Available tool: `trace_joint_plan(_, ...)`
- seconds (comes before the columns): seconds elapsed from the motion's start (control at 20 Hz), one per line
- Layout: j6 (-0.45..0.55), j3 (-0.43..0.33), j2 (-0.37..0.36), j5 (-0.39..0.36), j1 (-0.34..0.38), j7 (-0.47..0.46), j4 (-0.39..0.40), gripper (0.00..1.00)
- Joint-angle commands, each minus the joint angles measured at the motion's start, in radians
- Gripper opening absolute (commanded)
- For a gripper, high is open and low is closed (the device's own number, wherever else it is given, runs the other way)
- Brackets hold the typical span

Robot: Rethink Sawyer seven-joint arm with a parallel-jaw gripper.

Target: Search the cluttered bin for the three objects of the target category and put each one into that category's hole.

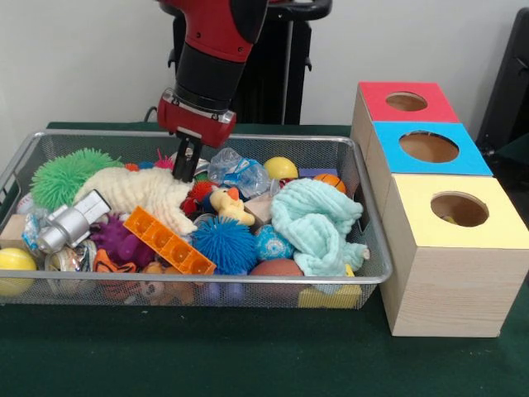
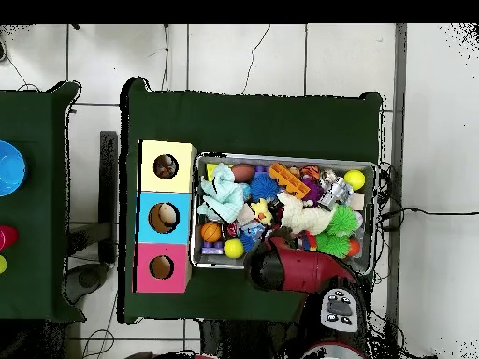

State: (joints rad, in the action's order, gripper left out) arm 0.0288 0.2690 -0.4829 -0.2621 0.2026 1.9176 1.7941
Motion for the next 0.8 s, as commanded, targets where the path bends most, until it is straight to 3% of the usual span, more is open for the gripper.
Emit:
trace_joint_plan(0.05, 0.004, -0.059, -0.007, -0.071, 0.050, 0.016, -0.084, 0.00)
trace_joint_plan(0.5, 0.123, -0.197, -0.073, -0.177, 0.202, -0.121, -0.151, 0.00)
trace_joint_plan(0.8, 0.143, -0.219, -0.076, -0.183, 0.202, -0.063, -0.140, 0.00)
